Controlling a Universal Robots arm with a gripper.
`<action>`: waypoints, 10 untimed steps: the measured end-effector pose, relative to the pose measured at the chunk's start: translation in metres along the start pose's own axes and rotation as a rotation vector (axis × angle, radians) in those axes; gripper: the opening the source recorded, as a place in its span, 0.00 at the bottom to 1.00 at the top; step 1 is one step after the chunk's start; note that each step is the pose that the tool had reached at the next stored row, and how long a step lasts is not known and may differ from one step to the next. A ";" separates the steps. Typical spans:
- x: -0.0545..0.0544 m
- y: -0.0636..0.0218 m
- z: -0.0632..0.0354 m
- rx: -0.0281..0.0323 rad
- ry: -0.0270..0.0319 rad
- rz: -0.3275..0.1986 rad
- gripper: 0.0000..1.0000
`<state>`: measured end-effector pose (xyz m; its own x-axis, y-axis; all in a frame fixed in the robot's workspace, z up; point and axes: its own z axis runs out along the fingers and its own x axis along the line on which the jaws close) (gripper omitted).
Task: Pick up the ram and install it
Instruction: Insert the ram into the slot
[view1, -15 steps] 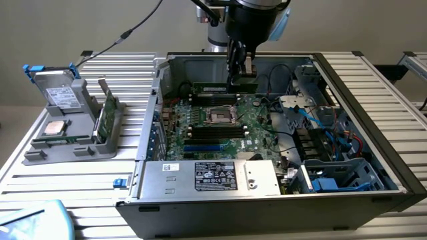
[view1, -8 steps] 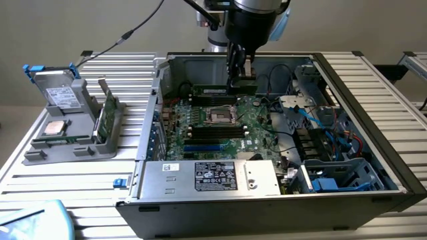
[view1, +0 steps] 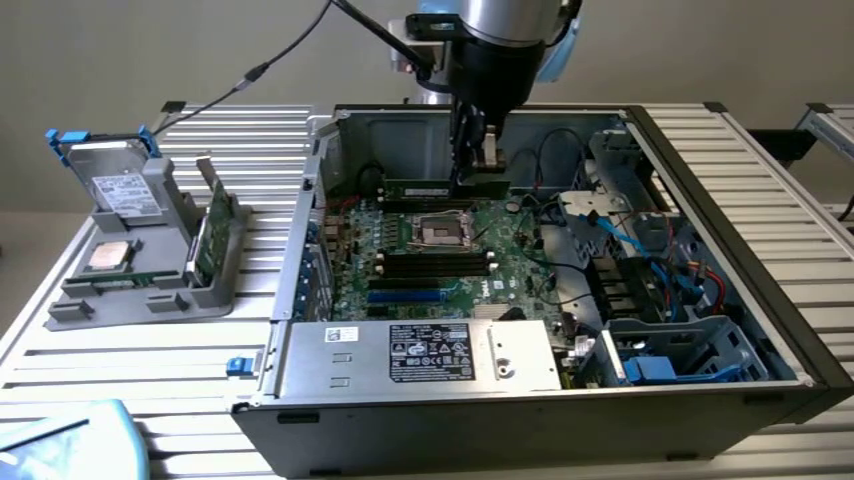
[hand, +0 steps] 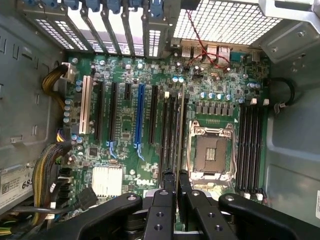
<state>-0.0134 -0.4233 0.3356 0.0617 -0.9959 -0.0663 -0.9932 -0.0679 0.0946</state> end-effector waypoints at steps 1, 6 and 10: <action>0.000 0.0001 0.0016 0.0000 0.0000 0.000 0.15; 0.001 -0.0002 0.0109 0.0000 0.0001 0.000 0.15; 0.001 -0.0009 0.0180 -0.0001 0.0002 -0.001 0.15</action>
<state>-0.0143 -0.4234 0.3176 0.0629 -0.9958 -0.0662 -0.9931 -0.0690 0.0946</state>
